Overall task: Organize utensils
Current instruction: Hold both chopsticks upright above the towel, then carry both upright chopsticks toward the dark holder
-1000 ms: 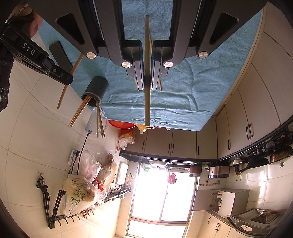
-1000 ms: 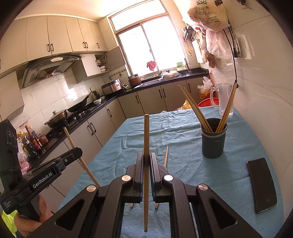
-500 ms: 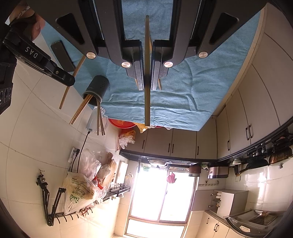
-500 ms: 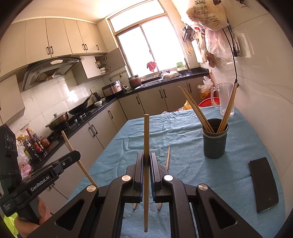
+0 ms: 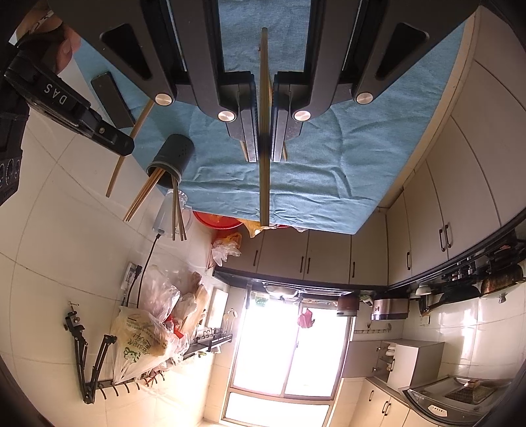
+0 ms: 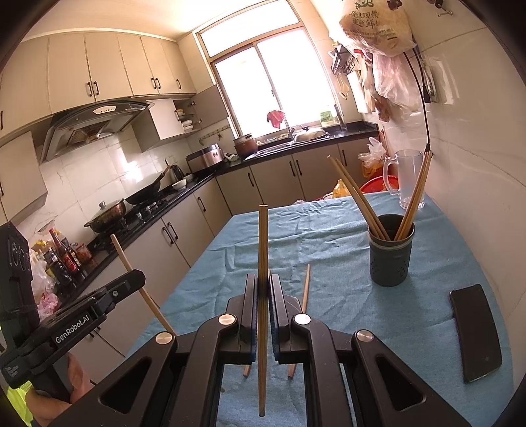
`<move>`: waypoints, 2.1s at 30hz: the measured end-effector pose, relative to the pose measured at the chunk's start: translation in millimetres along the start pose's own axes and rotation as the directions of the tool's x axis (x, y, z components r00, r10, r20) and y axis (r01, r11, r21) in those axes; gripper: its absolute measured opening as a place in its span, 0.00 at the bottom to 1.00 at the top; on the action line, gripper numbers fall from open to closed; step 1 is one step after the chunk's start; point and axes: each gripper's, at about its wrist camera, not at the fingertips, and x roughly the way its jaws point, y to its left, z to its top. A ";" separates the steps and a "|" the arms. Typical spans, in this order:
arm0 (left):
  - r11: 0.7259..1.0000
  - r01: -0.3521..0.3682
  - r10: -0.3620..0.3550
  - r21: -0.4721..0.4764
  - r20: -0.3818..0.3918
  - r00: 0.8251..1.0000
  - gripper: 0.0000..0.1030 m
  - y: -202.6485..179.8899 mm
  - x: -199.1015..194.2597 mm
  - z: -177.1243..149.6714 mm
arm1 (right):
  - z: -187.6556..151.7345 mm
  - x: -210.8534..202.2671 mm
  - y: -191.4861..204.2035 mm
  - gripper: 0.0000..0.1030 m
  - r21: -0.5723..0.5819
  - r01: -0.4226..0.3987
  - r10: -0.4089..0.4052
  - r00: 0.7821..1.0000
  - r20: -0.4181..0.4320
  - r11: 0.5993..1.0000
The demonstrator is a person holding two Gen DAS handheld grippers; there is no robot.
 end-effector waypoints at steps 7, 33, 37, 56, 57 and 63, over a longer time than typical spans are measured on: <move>1.000 -0.001 0.001 0.007 0.010 1.000 0.06 -0.3 -1.1 3.0 | 6.1 -3.4 0.7 0.06 -0.005 0.001 -0.001 1.000 0.020 1.000; 0.998 0.058 -0.058 0.023 -0.002 0.998 0.06 -14.7 9.6 33.5 | 33.6 -16.2 -23.3 0.07 0.048 0.016 -0.020 0.997 0.072 0.999; 0.998 0.060 -0.059 0.018 -0.012 0.998 0.06 -16.9 14.0 35.8 | 35.4 -8.9 -32.9 0.06 0.077 0.021 -0.025 0.998 0.055 0.997; 0.996 0.083 -0.083 0.017 -0.011 0.996 0.06 -16.1 30.1 67.1 | 64.9 4.9 -39.4 0.06 0.084 0.021 -0.027 0.997 0.077 0.996; 0.996 0.086 -0.086 0.018 -0.009 0.996 0.06 -16.2 30.1 69.4 | 67.3 4.9 -40.6 0.06 0.086 0.019 -0.026 0.996 0.080 0.996; 0.994 0.105 -0.105 0.031 -0.009 0.994 0.06 -21.9 36.5 83.7 | 77.4 1.0 -49.5 0.06 0.094 0.029 -0.037 0.995 0.091 0.995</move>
